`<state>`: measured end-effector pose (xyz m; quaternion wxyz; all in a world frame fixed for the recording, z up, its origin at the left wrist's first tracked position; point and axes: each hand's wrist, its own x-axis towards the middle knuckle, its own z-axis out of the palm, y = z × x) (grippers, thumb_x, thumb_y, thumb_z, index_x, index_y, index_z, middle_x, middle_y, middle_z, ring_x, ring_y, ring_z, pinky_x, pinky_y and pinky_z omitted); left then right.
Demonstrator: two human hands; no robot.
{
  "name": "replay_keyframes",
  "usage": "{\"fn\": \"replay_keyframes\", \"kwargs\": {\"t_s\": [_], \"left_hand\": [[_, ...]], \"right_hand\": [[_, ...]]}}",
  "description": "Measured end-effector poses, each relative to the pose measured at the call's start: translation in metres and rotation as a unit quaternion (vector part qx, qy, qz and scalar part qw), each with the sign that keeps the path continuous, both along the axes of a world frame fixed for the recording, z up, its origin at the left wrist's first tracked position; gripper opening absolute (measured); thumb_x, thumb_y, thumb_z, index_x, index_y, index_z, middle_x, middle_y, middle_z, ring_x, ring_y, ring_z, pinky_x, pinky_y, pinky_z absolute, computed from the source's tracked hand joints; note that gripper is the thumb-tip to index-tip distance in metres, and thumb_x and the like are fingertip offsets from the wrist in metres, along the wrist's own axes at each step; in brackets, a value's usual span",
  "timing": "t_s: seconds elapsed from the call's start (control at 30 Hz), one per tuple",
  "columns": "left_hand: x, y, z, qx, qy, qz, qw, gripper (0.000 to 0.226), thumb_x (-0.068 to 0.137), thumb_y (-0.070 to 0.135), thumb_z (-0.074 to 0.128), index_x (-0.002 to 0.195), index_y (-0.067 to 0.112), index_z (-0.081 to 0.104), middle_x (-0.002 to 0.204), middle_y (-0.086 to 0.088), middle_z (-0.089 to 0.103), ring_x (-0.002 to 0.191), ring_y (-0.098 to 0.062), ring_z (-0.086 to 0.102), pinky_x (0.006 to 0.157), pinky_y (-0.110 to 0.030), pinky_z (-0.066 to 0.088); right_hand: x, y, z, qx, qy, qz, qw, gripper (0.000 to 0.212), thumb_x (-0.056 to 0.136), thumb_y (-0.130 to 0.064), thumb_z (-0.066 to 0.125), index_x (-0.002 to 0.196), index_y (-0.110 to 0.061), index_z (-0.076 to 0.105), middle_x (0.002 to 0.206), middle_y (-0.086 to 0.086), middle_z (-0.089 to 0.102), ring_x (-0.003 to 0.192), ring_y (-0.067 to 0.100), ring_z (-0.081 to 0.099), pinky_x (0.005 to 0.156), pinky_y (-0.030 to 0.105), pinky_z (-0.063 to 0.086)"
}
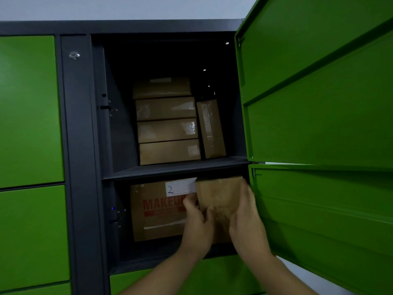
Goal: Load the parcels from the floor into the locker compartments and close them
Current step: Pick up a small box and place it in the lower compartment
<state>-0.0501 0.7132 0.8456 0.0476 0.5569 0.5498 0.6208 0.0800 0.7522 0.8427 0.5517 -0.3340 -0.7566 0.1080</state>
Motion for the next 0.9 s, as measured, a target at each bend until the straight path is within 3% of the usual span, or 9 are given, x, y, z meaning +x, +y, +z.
{"fn": "replay_keyframes", "kwargs": {"t_s": [0.1, 0.23, 0.3, 0.37, 0.43, 0.57, 0.67, 0.77, 0.9], "left_hand": [[-0.012, 0.014, 0.0, 0.033, 0.135, 0.119, 0.983, 0.058, 0.103, 0.031, 0.058, 0.151, 0.021, 0.029, 0.152, -0.001, 0.041, 0.141, -0.013, 0.042, 0.117, -0.04, 0.042], [-0.02, 0.027, 0.006, 0.034, 0.331, 0.302, 0.893, 0.08, 0.104, 0.058, 0.032, 0.165, 0.009, 0.013, 0.172, -0.012, 0.013, 0.16, -0.027, 0.007, 0.129, -0.05, 0.012], [-0.029, 0.037, 0.008, 0.018, 0.39, 0.346, 0.853, 0.083, 0.103, 0.06, 0.03, 0.165, 0.005, 0.016, 0.17, -0.017, 0.02, 0.159, -0.034, 0.012, 0.127, -0.058, 0.009], [-0.044, 0.047, 0.009, 0.001, 0.431, 0.375, 0.821, 0.083, 0.102, 0.06, 0.034, 0.162, 0.003, 0.026, 0.165, -0.023, 0.031, 0.155, -0.041, 0.024, 0.124, -0.065, 0.014], [-0.061, 0.051, 0.011, -0.01, 0.466, 0.385, 0.797, 0.082, 0.1, 0.06, 0.039, 0.162, 0.006, 0.03, 0.159, -0.027, 0.04, 0.15, -0.045, 0.034, 0.121, -0.068, 0.022], [-0.094, 0.053, 0.016, 0.015, 0.537, 0.393, 0.746, 0.08, 0.098, 0.06, 0.045, 0.161, 0.013, 0.033, 0.15, -0.027, 0.051, 0.137, -0.045, 0.049, 0.114, -0.069, 0.034], [-0.109, 0.053, 0.017, 0.042, 0.56, 0.407, 0.72, 0.082, 0.095, 0.066, 0.045, 0.16, 0.016, 0.039, 0.143, -0.02, 0.056, 0.126, -0.042, 0.052, 0.109, -0.06, 0.038], [-0.114, 0.056, 0.024, 0.062, 0.57, 0.417, 0.706, 0.082, 0.092, 0.071, 0.046, 0.151, 0.016, 0.052, 0.129, -0.014, 0.063, 0.113, -0.037, 0.057, 0.103, -0.053, 0.035], [-0.118, 0.06, 0.029, 0.092, 0.566, 0.429, 0.698, 0.078, 0.09, 0.07, 0.049, 0.137, 0.009, 0.064, 0.115, -0.011, 0.068, 0.1, -0.033, 0.057, 0.098, -0.05, 0.034]], "right_hand": [[-0.007, 0.001, -0.003, 0.098, -0.119, -0.121, 0.981, 0.084, 0.082, -0.008, 0.064, 0.159, -0.002, 0.03, 0.17, 0.021, 0.003, 0.158, 0.034, 0.013, 0.121, 0.042, 0.035], [-0.016, 0.011, 0.002, 0.143, -0.205, -0.16, 0.955, 0.082, 0.086, -0.03, 0.044, 0.155, 0.011, 0.026, 0.165, 0.032, 0.017, 0.156, 0.042, 0.014, 0.122, 0.05, 0.022], [-0.024, 0.023, 0.004, 0.125, -0.217, -0.147, 0.957, 0.08, 0.085, -0.033, 0.05, 0.151, 0.01, 0.038, 0.159, 0.034, 0.03, 0.15, 0.043, 0.028, 0.119, 0.05, 0.029], [-0.033, 0.034, 0.006, 0.108, -0.221, -0.129, 0.961, 0.088, 0.071, -0.032, 0.075, 0.147, 0.003, 0.048, 0.153, 0.032, 0.037, 0.142, 0.044, 0.04, 0.11, 0.05, 0.047], [-0.042, 0.047, 0.009, 0.114, -0.235, -0.127, 0.957, 0.091, 0.065, -0.031, 0.08, 0.146, -0.001, 0.052, 0.15, 0.03, 0.035, 0.139, 0.046, 0.039, 0.102, 0.053, 0.053], [-0.062, 0.077, 0.01, 0.086, -0.238, -0.121, 0.96, 0.074, 0.083, -0.04, 0.044, 0.151, -0.011, 0.048, 0.157, 0.027, 0.039, 0.145, 0.048, 0.039, 0.109, 0.053, 0.047], [-0.073, 0.093, 0.015, 0.078, -0.239, -0.092, 0.963, 0.076, 0.085, -0.037, 0.045, 0.156, -0.01, 0.039, 0.162, 0.025, 0.032, 0.151, 0.045, 0.029, 0.114, 0.056, 0.041], [-0.078, 0.107, 0.027, 0.051, -0.283, -0.068, 0.955, 0.08, 0.098, -0.035, 0.046, 0.165, -0.018, 0.006, 0.172, 0.014, -0.001, 0.159, 0.034, -0.004, 0.127, 0.045, 0.017], [-0.083, 0.124, 0.031, 0.025, -0.285, -0.061, 0.956, 0.079, 0.102, -0.035, 0.044, 0.165, -0.025, -0.003, 0.172, 0.007, -0.01, 0.158, 0.03, -0.012, 0.126, 0.039, 0.016]]}}
